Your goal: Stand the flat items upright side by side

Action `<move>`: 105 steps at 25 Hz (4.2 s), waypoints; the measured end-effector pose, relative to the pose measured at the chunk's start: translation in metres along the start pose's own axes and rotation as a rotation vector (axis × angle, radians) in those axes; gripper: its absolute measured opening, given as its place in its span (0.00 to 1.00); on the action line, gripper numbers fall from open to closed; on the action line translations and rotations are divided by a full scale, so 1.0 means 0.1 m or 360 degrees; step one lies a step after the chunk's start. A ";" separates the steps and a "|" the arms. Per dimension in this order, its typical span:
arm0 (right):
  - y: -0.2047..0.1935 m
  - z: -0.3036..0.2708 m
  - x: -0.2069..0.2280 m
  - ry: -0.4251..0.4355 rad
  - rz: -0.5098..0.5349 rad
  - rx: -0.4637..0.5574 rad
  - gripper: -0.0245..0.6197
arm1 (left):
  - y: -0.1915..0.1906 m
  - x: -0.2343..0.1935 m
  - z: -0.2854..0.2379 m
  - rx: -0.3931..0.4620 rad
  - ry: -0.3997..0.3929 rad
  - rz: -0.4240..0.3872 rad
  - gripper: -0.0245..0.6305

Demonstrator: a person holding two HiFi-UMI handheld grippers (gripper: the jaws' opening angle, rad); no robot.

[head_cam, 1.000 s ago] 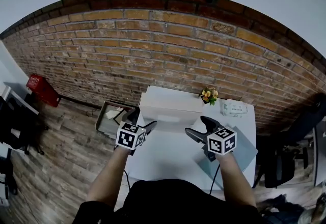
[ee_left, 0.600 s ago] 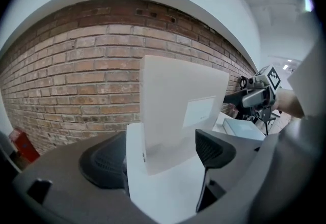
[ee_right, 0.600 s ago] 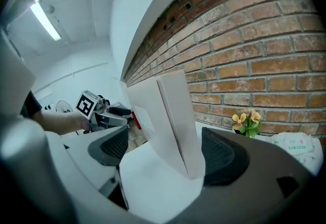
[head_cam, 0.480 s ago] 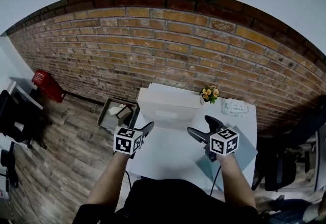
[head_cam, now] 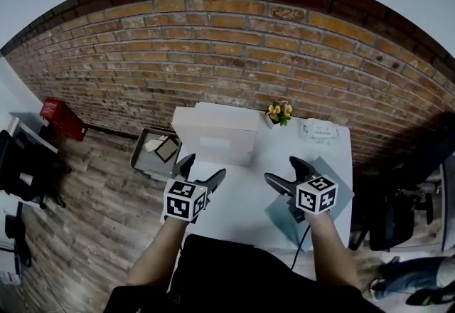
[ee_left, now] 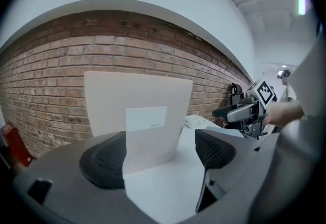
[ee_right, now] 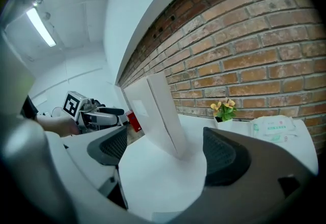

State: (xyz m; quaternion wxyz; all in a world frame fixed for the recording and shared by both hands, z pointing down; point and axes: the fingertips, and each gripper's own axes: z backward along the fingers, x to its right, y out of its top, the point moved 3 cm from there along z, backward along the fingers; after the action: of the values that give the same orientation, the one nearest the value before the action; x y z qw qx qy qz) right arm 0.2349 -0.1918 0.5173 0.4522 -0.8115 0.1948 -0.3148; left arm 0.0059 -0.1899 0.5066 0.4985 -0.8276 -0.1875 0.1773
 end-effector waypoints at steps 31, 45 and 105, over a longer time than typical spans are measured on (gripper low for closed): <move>-1.64 2.04 0.89 -0.0998 -0.0772 0.0076 0.90 | -0.61 2.43 -1.45 -0.0554 -0.1143 -0.0324 0.68; -2.15 1.97 1.43 -0.0854 -0.1110 -0.0093 0.90 | -1.06 2.81 -2.26 -0.0929 -0.1076 -0.0341 0.71; -1.22 1.99 1.27 -0.1109 -0.0419 0.0065 0.87 | -0.42 2.74 -1.79 -0.0616 -0.1187 -0.0484 0.72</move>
State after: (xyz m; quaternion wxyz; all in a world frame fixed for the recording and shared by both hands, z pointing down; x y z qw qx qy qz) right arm 0.4674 -0.0838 0.5863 0.4632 -0.8788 -0.0831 -0.0788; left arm 0.3239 -0.1738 0.5931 0.2531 -0.7482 -0.5037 0.3499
